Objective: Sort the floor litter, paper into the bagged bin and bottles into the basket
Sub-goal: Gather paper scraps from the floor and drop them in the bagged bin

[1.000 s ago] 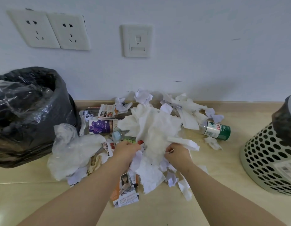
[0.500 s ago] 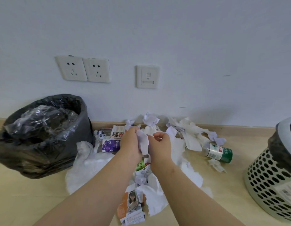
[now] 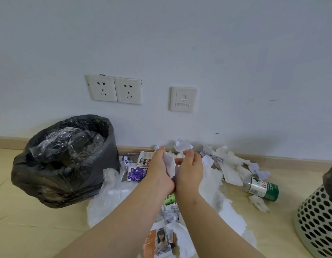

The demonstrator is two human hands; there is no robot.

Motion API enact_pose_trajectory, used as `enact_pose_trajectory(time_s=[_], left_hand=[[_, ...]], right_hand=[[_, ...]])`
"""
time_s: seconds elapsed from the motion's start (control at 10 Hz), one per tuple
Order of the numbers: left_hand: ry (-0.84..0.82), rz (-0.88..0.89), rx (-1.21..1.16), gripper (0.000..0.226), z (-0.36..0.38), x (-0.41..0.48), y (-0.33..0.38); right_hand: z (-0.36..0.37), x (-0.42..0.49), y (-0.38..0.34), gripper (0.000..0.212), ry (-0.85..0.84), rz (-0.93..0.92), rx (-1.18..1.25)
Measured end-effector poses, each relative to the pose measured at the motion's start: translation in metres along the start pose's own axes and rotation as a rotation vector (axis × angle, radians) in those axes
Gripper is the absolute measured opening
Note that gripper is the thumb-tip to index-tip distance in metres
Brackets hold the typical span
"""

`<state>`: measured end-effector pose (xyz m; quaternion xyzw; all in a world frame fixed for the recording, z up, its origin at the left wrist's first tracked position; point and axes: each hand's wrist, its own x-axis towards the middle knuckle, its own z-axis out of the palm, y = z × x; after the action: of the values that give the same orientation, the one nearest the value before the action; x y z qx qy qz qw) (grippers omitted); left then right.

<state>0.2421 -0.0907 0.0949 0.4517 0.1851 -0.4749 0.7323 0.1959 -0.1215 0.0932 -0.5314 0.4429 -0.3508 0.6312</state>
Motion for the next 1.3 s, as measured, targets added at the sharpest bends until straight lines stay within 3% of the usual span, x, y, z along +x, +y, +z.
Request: enact_pose_trajectory(time_s=[0.1,0.3,0.4,0.5,0.6,0.7,0.8,0.9,1.0,1.1,1.2,1.3], left_hand=[[0.013,0.001,-0.004,0.049,0.000,0.003,0.004],[0.170,0.187,-0.023,0.066,-0.009,0.015,0.012],[0.305,0.346,-0.088,0.044,-0.017,0.008,0.025],[0.319,0.401,-0.158,0.038,-0.032,-0.001,0.049],[0.545,0.505,-0.028,0.036,-0.041,-0.012,0.079],[0.900,0.601,0.886,0.044,-0.063,-0.024,0.102],[0.966,0.503,0.816,0.052,-0.085,-0.027,0.122],[0.972,0.583,0.521,0.066,-0.106,-0.016,0.137],[0.812,0.725,-0.322,0.051,-0.104,-0.022,0.150],[0.876,0.828,-0.428,0.040,-0.110,-0.018,0.151],[1.005,0.891,-0.219,0.042,-0.117,-0.006,0.150],[1.041,0.825,0.296,0.050,-0.128,0.007,0.150]], right_hand=[[0.001,-0.003,-0.004,0.035,-0.031,0.058,0.090],[0.005,-0.010,-0.006,0.026,-0.123,-0.027,0.036],[0.009,-0.012,-0.005,0.025,-0.153,-0.040,0.014],[0.014,-0.017,0.001,0.022,-0.193,-0.003,-0.022],[0.016,-0.020,0.008,0.018,-0.232,0.061,-0.059],[0.018,-0.021,0.016,0.016,-0.248,0.142,-0.084],[0.022,-0.024,0.022,0.020,-0.251,0.218,-0.095],[0.029,-0.027,0.026,0.022,-0.269,0.310,-0.078],[0.040,-0.029,0.031,0.021,-0.275,0.391,-0.061],[0.049,-0.030,0.038,0.023,-0.279,0.441,-0.032],[0.054,-0.031,0.046,0.034,-0.251,0.471,-0.002],[0.056,-0.029,0.056,0.041,-0.241,0.478,-0.011]])
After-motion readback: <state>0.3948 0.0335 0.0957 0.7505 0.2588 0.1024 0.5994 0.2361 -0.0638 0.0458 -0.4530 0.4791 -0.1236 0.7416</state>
